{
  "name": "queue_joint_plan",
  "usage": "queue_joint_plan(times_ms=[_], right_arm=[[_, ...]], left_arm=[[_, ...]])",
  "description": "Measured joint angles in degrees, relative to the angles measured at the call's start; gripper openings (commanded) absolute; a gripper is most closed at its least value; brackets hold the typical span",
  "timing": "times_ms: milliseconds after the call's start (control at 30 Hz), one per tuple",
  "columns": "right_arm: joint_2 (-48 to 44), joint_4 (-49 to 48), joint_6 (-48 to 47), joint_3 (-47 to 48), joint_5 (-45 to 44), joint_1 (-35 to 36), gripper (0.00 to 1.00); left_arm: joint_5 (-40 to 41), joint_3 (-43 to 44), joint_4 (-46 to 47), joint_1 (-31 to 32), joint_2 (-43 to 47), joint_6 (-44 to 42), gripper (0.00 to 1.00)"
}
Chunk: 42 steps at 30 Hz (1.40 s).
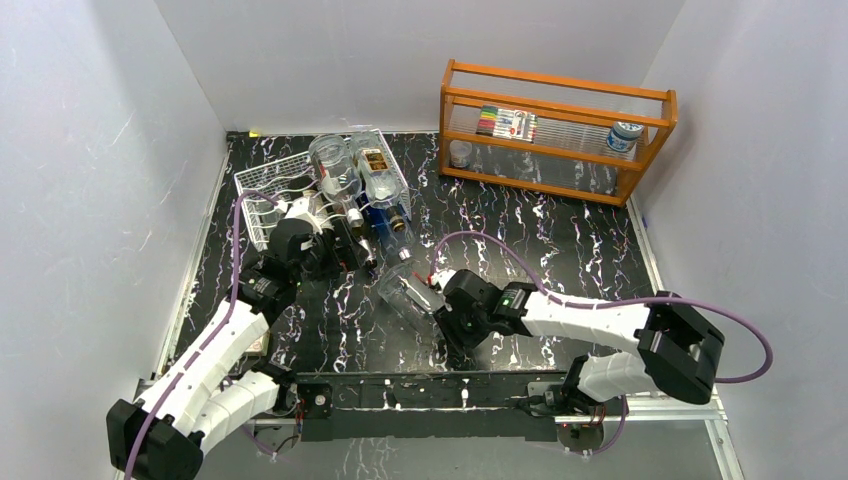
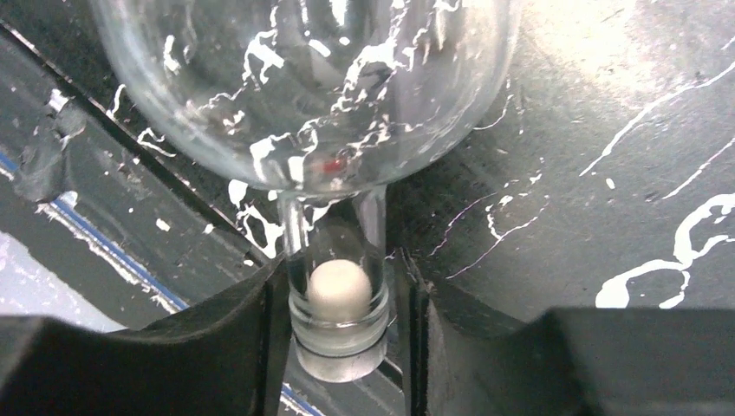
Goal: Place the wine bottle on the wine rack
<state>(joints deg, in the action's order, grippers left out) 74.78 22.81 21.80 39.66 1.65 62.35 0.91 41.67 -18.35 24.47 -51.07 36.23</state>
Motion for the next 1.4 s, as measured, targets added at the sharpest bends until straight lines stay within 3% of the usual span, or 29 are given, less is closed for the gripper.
queue_joint_plan(times_ms=[233, 633, 867, 933, 1033, 1200, 1233, 1400], right_arm=[[2.1, -1.5, 0.0, 0.3, -2.8, 0.0, 0.66], [7.6, -8.1, -0.5, 1.8, -8.0, 0.5, 0.66], [6.8, -17.4, -0.3, -2.2, -12.0, 1.1, 0.64], [6.4, -19.6, -0.2, -3.3, -12.5, 1.1, 0.6], [6.0, -21.8, -0.2, -4.5, -12.8, 1.4, 0.44], [5.4, -23.9, -0.6, -5.9, -13.3, 1.7, 0.04], [5.2, -24.3, -0.6, -6.2, -13.4, 1.7, 0.0], [2.6, -24.3, -0.6, -8.5, -15.4, 1.6, 0.0]], left_arm=[[0.4, 0.0, -0.5, 0.0, 0.5, -0.7, 0.98], [1.2, 0.0, -1.7, 0.0, 0.9, -1.6, 0.98], [1.7, 0.1, -2.7, 0.0, 1.0, -2.0, 0.98], [1.8, 0.1, -2.7, 0.0, 1.0, -2.1, 0.98], [1.9, 0.1, -2.8, 0.0, 1.0, -2.2, 0.98], [2.1, 0.1, -3.1, 0.0, 1.0, -2.4, 0.98], [2.2, 0.1, -3.1, 0.0, 1.0, -2.5, 0.98], [2.5, 0.1, -3.2, 0.0, 1.0, -2.6, 0.98]])
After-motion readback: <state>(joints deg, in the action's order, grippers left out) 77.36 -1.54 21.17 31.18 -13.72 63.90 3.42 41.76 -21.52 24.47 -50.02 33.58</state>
